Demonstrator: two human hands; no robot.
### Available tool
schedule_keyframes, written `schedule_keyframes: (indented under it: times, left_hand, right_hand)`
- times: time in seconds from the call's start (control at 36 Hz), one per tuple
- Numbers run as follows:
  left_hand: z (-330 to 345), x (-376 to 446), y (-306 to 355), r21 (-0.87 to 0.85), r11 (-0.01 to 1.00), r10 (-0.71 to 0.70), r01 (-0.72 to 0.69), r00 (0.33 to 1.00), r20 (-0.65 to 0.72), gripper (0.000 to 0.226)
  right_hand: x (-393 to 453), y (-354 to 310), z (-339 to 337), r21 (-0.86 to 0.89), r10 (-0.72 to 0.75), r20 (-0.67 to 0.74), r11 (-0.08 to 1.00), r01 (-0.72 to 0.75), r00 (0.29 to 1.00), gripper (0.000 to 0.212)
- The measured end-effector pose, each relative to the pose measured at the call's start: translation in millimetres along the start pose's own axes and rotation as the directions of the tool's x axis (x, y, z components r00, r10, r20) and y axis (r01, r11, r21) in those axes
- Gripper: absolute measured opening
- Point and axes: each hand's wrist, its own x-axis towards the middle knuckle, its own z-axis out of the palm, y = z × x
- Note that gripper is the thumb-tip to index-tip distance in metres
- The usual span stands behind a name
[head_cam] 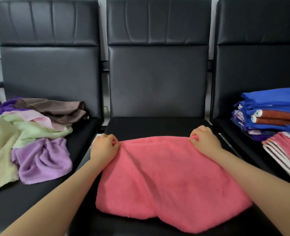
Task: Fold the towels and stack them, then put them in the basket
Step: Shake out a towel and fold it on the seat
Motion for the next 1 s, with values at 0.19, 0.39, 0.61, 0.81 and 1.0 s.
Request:
schedule_keyframes:
  times: [0.19, 0.39, 0.61, 0.81, 1.0]
  left_hand:
    - [-2.9, 0.5, -4.4, 0.016, 0.999, 0.030, -0.031, 0.997, 0.068, 0.024]
    - [-8.4, 2.0, -11.2, -0.032, 0.997, -0.064, 0.068, 0.990, 0.129, 0.013]
    - [-14.7, 3.3, -0.6, 0.019, 1.000, -0.017, 0.014, 0.979, 0.202, 0.008]
    - [-24.8, -2.9, -0.1, -0.067, 0.997, 0.046, -0.028, 0.961, 0.273, 0.007]
    - [-40.0, -14.9, 7.2, -0.492, 0.864, -0.010, 0.106, 0.981, 0.194, 0.020]
  right_hand:
    - [-1.4, 2.0, -5.4, 0.157, -0.040, 0.080, 0.987, 0.027, 0.996, 0.015]
    - [-10.9, -7.5, -12.7, 0.320, 0.010, 0.171, 0.945, -0.065, 0.985, 0.018]
    - [-15.8, -15.0, -16.3, 0.264, -0.005, 0.206, 0.963, -0.050, 0.979, 0.017]
    - [-25.8, -19.1, -19.2, 0.260, -0.081, 0.170, 0.965, 0.034, 0.982, 0.019]
    - [-40.0, -15.2, -36.3, 0.328, -0.096, 0.052, 0.942, 0.074, 0.994, 0.016]
